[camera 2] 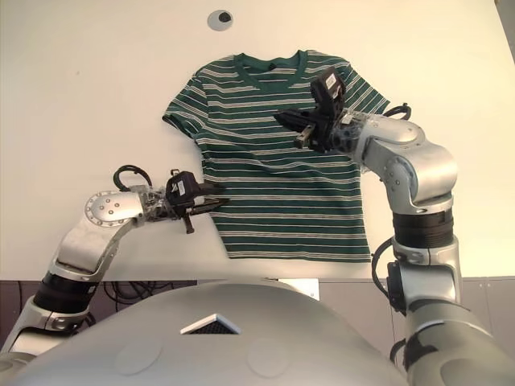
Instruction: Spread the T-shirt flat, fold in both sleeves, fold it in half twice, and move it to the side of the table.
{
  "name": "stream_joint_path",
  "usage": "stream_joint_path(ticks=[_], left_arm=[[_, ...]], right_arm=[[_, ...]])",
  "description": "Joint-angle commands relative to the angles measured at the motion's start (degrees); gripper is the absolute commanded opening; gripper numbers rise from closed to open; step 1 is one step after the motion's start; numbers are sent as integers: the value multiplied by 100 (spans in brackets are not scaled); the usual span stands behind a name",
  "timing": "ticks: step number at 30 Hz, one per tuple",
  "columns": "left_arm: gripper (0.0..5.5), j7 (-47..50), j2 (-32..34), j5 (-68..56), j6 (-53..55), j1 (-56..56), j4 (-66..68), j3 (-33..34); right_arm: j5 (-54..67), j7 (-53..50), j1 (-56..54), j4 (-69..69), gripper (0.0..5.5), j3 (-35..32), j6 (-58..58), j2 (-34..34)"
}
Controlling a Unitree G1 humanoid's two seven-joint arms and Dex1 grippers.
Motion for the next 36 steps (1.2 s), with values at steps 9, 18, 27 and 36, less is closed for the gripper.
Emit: stream_joint_path(ticks=[9,18,27,36], left_arm=[[120,-231,962,-825,681,287,-532,931],[120,1700,74,-2717,2541,-2055,810,2928],[200,3119,-1130,-2547,2687,-2677,3010,3355],[273,3190,-1465,-2480,2859,-2651,3168,3062]], right_arm=[[102,-276,-240,267,0,-404,-37,206],[47,-703,-362,567,0,-697,-117,408],[-57,-864,-271,562,0,-598,-249,558],[-57,-946,-163,508,0,-539,-284,605]])
